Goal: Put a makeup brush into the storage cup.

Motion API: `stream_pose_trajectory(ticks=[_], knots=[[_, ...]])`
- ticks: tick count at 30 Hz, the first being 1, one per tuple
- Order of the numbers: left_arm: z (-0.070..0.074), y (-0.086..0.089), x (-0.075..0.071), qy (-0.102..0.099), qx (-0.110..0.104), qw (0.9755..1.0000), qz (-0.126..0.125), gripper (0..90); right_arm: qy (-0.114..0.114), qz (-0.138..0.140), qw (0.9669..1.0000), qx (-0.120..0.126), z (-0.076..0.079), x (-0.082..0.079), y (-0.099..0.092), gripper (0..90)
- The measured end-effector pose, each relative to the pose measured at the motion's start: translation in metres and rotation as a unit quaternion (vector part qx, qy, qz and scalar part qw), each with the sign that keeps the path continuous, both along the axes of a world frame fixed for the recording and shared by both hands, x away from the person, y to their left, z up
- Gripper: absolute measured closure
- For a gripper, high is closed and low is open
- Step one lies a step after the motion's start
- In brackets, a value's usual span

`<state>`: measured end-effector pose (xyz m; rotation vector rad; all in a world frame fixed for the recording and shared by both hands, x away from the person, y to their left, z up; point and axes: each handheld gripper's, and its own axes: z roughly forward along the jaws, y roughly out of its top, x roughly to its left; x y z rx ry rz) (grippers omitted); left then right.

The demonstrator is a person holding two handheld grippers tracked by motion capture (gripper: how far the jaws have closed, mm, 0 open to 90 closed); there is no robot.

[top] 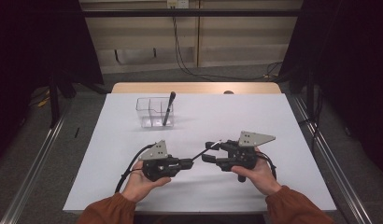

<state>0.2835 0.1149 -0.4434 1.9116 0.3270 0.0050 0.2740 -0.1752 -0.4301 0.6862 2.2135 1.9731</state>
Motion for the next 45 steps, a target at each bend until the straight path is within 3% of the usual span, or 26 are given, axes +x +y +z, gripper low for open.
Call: stream_pose_trajectory(ticks=[6, 12, 22, 31, 45], knots=[[-0.001, -0.002, 0.001, -0.001, 0.003, 1.0, -0.003, 85.1, 0.015, 0.008, 0.9998, 0.008, -0.003, 0.003, -0.002, 64.4], [-0.003, -0.002, 0.0, -0.002, 0.013, 0.9999, -0.005, 85.1, 0.017, 0.007, 0.9997, 0.013, -0.004, 0.004, -0.002, 66.0], [-0.009, -0.007, 0.0, -0.001, 0.029, 0.9995, -0.012, 84.6, 0.029, 0.016, 0.9992, 0.024, -0.006, 0.005, -0.002, 77.8], [-0.013, -0.008, 0.003, -0.003, 0.034, 0.9994, -0.003, 81.5, 0.038, 0.029, 0.9983, 0.034, -0.006, 0.005, 0.0, 84.1], [-0.011, 0.0, 0.006, -0.004, 0.021, 0.9992, 0.034, 61.3, 0.036, 0.029, 0.998, 0.042, -0.005, 0.005, -0.002, 86.2]])
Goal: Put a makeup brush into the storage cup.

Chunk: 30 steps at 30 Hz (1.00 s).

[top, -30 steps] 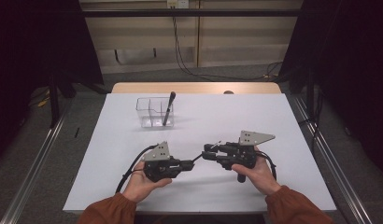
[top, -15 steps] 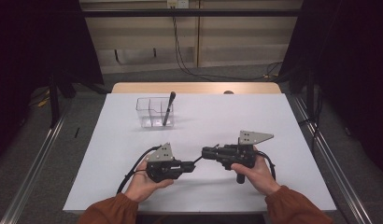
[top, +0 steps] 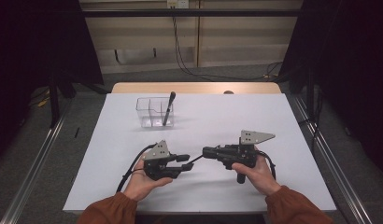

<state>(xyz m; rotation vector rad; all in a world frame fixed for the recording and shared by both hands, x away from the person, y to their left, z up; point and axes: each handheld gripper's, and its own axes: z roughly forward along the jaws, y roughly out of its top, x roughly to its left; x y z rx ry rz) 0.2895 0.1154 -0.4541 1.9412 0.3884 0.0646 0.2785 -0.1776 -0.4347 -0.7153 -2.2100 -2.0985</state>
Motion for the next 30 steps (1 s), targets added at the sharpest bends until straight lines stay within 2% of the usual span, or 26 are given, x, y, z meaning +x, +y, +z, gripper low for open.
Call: stream_pose_trajectory(ticks=[6, 10, 15, 21, 27, 30], knots=[[0.006, 0.007, -0.001, -0.001, -0.015, 0.9998, 0.015, 51.4, -0.005, -0.005, 1.0, -0.002, 0.002, 0.002, -0.004, 86.2], [0.009, 0.012, -0.001, -0.008, -0.013, 0.9994, 0.031, 41.9, -0.004, -0.008, 1.0, -0.002, 0.003, 0.003, -0.008, 86.2], [0.012, 0.015, -0.004, -0.014, -0.016, 0.9991, 0.036, 37.8, -0.003, -0.007, 0.9999, -0.009, 0.004, 0.004, -0.01, 86.2], [0.015, 0.015, -0.007, -0.02, -0.026, 0.9978, 0.057, 18.7, 0.0, -0.006, 0.9999, -0.013, 0.008, 0.004, -0.016, 86.3], [0.017, 0.017, -0.005, 0.004, -0.047, 0.9969, 0.063, 3.8, 0.001, -0.003, 0.9998, -0.018, 0.011, 0.005, -0.021, 86.3], [0.018, 0.018, -0.006, -0.001, -0.053, 0.997, 0.057, 2.0, 0.006, 0.003, 0.9997, -0.025, 0.013, 0.006, -0.021, 86.2]])
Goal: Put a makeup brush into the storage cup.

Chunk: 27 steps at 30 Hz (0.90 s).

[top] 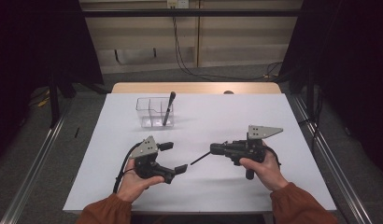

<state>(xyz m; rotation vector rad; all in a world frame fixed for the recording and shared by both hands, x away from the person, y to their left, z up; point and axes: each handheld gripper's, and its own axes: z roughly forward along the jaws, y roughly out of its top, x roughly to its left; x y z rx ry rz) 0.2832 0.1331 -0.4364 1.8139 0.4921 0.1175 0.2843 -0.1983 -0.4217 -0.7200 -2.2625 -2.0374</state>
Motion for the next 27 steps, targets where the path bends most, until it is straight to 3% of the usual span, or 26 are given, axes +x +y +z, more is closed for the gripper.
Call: stream_pose_trajectory(ticks=[7, 9, 15, 22, 27], knots=[[0.003, 0.001, -0.004, -0.005, -0.02, 0.9996, -0.021, 1.9, 0.008, 0.015, 0.9996, -0.02, 0.004, 0.004, 0.002, 86.2], [0.004, 0.001, -0.004, -0.002, -0.022, 0.9995, -0.023, 1.7, 0.009, 0.025, 0.9989, -0.039, 0.008, 0.005, 0.002, 86.2], [0.004, 0.002, -0.003, -0.007, -0.01, 0.9998, -0.018, 1.7, 0.011, 0.029, 0.9979, -0.057, 0.017, 0.01, 0.003, 86.1], [0.002, -0.001, -0.004, -0.008, 0.003, 0.9998, -0.017, 1.7, 0.034, 0.053, 0.9945, -0.083, 0.023, 0.018, 0.01, 86.1], [0.002, -0.004, -0.006, -0.01, 0.006, 0.9997, -0.022, 1.7, 0.038, 0.068, 0.9917, -0.102, 0.027, 0.023, 0.019, 86.1]])
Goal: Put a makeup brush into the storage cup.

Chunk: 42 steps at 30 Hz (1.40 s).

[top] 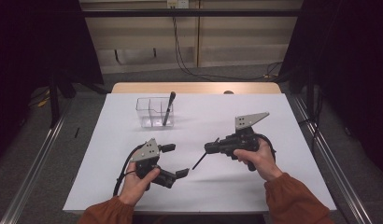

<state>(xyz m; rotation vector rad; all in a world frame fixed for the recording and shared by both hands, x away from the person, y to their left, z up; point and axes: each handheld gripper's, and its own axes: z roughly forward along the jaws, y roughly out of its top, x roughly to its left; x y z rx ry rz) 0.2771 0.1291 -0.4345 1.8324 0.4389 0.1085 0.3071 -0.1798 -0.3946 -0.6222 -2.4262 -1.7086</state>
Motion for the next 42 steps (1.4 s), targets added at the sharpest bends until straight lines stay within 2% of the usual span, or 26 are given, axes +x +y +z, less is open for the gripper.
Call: stream_pose_trajectory(ticks=[4, 9, 18, 26, 31, 36, 39, 42], knots=[[0.0, -0.001, 0.0, 0.0, 0.0, 1.0, 0.002, 1.7, 0.008, 0.006, 0.9998, -0.017, 0.004, 0.004, 0.006, 86.1], [-0.001, -0.003, 0.0, 0.004, 0.006, 1.0, -0.003, 1.8, 0.021, 0.014, 0.9994, -0.025, 0.005, 0.009, 0.011, 86.1], [-0.004, -0.01, 0.0, 0.014, 0.017, 0.9997, -0.008, 1.7, 0.026, 0.026, 0.997, -0.068, 0.012, 0.013, 0.023, 86.1], [-0.005, -0.016, 0.002, 0.007, 0.02, 0.9997, -0.01, 2.7, 0.026, 0.037, 0.9935, -0.104, 0.018, 0.014, 0.033, 86.1], [-0.006, -0.022, 0.003, 0.001, 0.022, 0.9997, 0.005, 3.3, 0.033, 0.033, 0.9901, -0.133, 0.019, 0.017, 0.039, 86.1], [-0.006, -0.026, 0.005, 0.008, 0.029, 0.9995, 0.01, 4.4, 0.034, 0.035, 0.9876, -0.149, 0.024, 0.018, 0.045, 86.1], [-0.006, -0.029, 0.005, 0.0, 0.042, 0.999, 0.012, 5.6, 0.034, 0.038, 0.987, -0.152, 0.026, 0.019, 0.048, 86.1], [-0.007, -0.033, 0.007, -0.001, 0.043, 0.999, 0.009, 6.1, 0.035, 0.037, 0.9862, -0.158, 0.028, 0.02, 0.05, 86.1]])
